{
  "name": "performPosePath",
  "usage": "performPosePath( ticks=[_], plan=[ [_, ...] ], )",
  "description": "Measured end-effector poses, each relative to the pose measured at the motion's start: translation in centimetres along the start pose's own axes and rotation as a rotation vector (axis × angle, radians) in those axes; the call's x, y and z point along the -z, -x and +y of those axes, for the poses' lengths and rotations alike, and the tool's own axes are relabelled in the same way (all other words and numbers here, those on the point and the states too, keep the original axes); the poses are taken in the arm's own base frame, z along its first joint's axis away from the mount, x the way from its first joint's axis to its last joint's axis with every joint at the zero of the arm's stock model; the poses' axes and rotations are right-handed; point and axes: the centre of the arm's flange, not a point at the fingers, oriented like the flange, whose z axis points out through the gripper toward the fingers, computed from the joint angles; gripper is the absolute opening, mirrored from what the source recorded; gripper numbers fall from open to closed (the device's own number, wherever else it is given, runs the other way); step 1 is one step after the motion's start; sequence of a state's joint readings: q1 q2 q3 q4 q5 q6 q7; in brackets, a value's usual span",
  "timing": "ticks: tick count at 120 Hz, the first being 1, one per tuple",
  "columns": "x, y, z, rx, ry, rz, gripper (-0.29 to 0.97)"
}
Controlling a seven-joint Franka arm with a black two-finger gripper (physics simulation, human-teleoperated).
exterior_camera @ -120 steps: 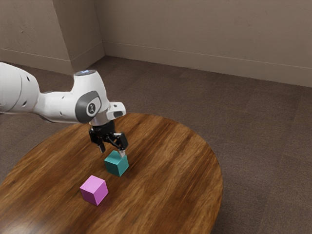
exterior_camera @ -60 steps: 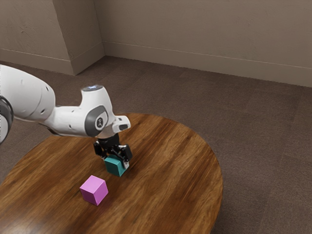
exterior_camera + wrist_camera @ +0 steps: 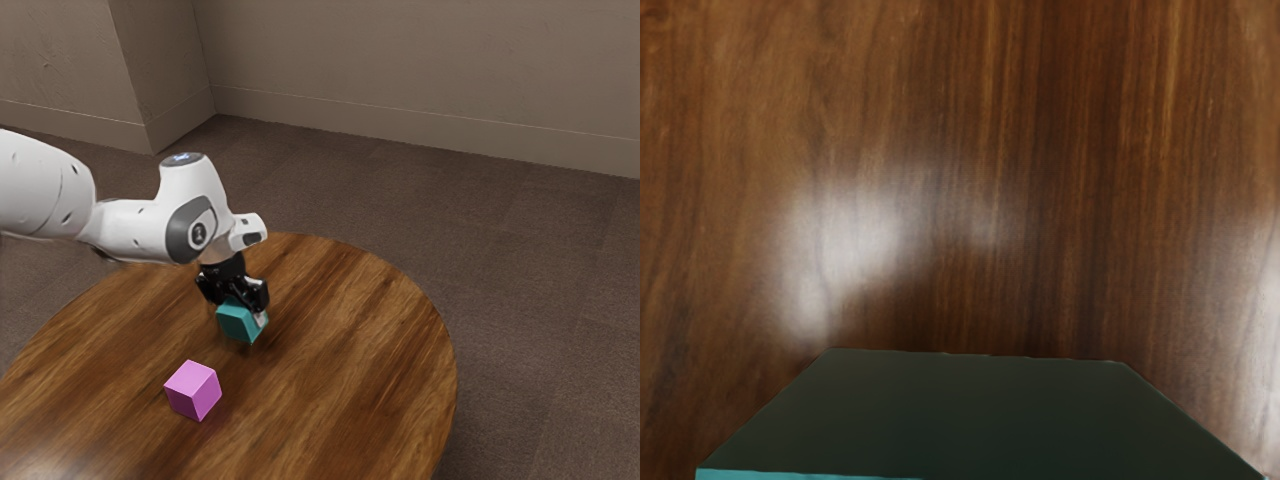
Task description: Pick up the blue block with one arm, and put the blue block on the pink block with one arm
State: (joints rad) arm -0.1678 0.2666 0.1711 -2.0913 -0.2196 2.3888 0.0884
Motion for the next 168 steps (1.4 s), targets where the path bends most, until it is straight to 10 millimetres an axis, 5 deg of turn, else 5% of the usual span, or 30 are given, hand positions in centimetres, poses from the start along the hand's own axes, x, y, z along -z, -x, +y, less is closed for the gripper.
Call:
performPosePath(
  ticks=[9,30,79,111,168],
  plan=[
    [2.5,0.6,0.6,-0.008,0.015,0.014,0.37],
    [8.8,5.5,1.0,-0.045,0.037,0.028,0.37],
    [9.0,14.1,0.1,-0.061,0.056,-0.100,0.37],
    [6.4,14.9,-0.7,-0.073,0.014,-0.159,0.38],
    [4.2,12.2,-2.6,-0.033,-0.014,-0.051,0.38]
  ],
)
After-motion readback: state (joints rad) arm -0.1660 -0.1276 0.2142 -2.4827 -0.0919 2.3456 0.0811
